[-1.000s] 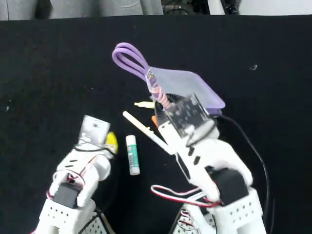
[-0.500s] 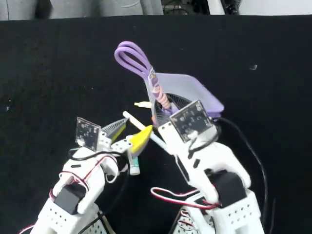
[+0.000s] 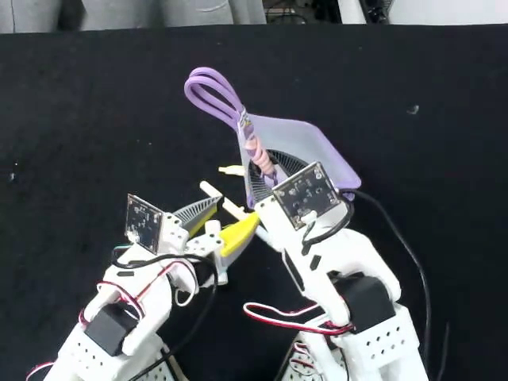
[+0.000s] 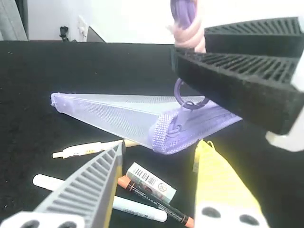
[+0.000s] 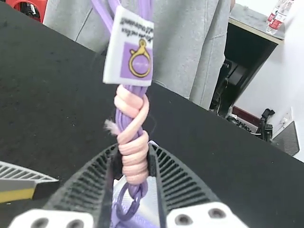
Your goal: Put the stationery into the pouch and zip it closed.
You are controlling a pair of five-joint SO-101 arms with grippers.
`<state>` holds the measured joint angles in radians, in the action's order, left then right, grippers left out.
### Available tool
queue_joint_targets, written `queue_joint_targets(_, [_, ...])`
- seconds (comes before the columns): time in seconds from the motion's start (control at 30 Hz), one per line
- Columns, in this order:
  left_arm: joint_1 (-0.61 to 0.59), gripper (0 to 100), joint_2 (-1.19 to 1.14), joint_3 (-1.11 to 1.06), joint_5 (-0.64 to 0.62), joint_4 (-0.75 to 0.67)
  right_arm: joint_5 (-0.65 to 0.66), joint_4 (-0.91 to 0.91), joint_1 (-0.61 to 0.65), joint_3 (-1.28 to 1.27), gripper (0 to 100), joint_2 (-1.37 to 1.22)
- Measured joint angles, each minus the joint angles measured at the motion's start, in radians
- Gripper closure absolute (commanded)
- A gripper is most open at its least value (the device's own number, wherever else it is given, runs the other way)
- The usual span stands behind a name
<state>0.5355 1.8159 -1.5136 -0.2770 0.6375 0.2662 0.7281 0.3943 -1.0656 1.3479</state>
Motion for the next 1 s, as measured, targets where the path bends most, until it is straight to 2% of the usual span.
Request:
queue_joint_targets(0.33, [-0.083,75,0.0,-0.075,0.0,-0.155,0.0,0.0,0.0,0.0,98.8,0.0])
queue_joint_targets(0.77, [-0.064,76,-0.005,-0.078,0.038,-0.172,0.0,0.0,0.034,-0.011,98.8,0.0])
queue_joint_targets(1.0, [-0.066,76,-0.252,0.018,0.038,-0.178,0.0,0.0,0.048,-0.026,98.8,0.0])
